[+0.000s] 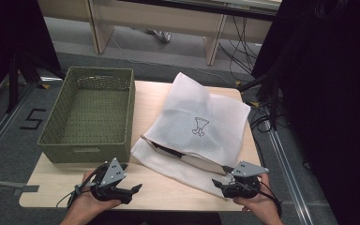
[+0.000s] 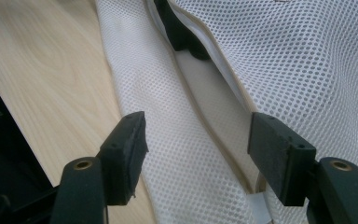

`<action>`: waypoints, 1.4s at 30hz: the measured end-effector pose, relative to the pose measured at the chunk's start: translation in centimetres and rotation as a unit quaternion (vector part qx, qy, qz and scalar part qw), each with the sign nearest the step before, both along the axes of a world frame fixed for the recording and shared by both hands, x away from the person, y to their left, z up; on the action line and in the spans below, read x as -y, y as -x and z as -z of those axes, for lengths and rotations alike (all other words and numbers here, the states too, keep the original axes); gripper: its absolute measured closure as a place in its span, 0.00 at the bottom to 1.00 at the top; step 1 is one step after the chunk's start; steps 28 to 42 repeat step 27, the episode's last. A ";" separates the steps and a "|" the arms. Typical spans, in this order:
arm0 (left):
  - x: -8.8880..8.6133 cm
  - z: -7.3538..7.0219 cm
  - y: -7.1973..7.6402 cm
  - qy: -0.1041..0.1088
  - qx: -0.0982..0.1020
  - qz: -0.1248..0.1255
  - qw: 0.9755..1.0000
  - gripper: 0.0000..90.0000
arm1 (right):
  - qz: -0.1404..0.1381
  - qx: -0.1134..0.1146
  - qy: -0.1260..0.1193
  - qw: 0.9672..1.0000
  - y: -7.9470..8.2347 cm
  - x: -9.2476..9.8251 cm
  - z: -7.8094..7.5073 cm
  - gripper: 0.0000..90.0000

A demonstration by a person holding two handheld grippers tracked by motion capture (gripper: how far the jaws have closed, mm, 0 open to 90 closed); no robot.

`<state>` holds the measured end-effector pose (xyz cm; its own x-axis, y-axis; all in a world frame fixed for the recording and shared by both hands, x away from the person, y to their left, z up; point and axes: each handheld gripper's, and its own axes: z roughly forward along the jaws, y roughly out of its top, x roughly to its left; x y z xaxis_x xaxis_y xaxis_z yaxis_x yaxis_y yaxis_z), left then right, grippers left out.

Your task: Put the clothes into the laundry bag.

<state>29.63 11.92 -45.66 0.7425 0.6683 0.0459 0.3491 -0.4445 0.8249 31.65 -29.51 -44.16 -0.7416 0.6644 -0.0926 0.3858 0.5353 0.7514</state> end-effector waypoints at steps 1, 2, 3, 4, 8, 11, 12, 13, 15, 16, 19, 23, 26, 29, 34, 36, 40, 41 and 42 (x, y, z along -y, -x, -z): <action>0.0 0.0 0.0 0.007 -0.002 -0.001 1.000 0.18 | -0.002 0.001 0.001 1.000 0.1 0.1 0.0 0.42; 0.0 0.0 0.1 0.015 0.001 -0.007 1.000 0.17 | 0.004 -0.004 -0.001 1.000 0.3 0.2 0.0 0.42; -0.1 0.0 0.1 0.017 0.000 -0.001 1.000 0.17 | -0.002 0.001 0.001 1.000 0.3 0.3 0.1 0.42; -0.1 0.0 0.3 0.017 0.005 0.003 1.000 0.17 | 0.005 -0.008 -0.001 1.000 0.5 0.3 0.1 0.42; -0.1 0.1 0.6 0.025 0.014 0.013 1.000 0.17 | 0.000 -0.014 0.003 1.000 1.0 0.5 0.4 0.41; 0.1 0.1 0.6 0.012 0.018 0.018 1.000 0.17 | -0.003 -0.017 0.009 1.000 1.1 0.6 0.5 0.41; 0.1 0.2 0.6 0.008 0.014 0.018 1.000 0.17 | -0.007 -0.012 0.010 1.000 1.0 0.6 0.5 0.41; 0.2 0.2 0.5 0.006 0.015 0.019 1.000 0.17 | -0.010 -0.009 0.012 1.000 1.0 0.6 0.5 0.41; 0.2 0.2 0.5 0.005 0.011 0.018 1.000 0.17 | -0.012 -0.007 0.015 1.000 1.0 0.5 0.5 0.41; 0.1 0.2 0.4 0.001 0.018 0.023 1.000 0.17 | -0.012 -0.007 0.015 1.000 1.0 0.5 0.5 0.41; 0.1 0.2 0.4 0.006 0.014 0.014 1.000 0.17 | -0.014 -0.006 0.016 1.000 1.0 0.6 0.5 0.41; 0.0 0.2 0.2 -0.002 0.014 0.018 1.000 0.17 | -0.011 -0.009 0.017 1.000 0.9 0.7 0.6 0.40; 0.0 0.2 0.1 -0.002 0.013 0.018 1.000 0.17 | -0.008 -0.016 0.015 1.000 1.0 0.6 0.6 0.40; 0.0 0.2 0.1 -0.002 0.014 0.018 1.000 0.17 | -0.014 -0.005 0.022 1.000 0.9 0.6 0.6 0.40; 0.0 0.2 0.1 -0.002 0.014 0.018 1.000 0.17 | -0.014 -0.005 0.022 1.000 0.9 0.6 0.6 0.40; 0.0 0.2 0.1 -0.002 0.014 0.018 1.000 0.17 | -0.014 -0.005 0.022 1.000 0.9 0.6 0.6 0.40; 0.0 0.2 0.1 -0.002 0.014 0.018 1.000 0.17 | -0.014 -0.005 0.022 1.000 0.9 0.6 0.6 0.40; 0.0 0.2 0.1 -0.002 0.014 0.018 1.000 0.17 | -0.014 -0.005 0.022 1.000 0.9 0.6 0.6 0.40; 0.0 0.2 0.1 -0.002 0.014 0.018 1.000 0.17 | -0.014 -0.005 0.022 1.000 0.9 0.6 0.6 0.40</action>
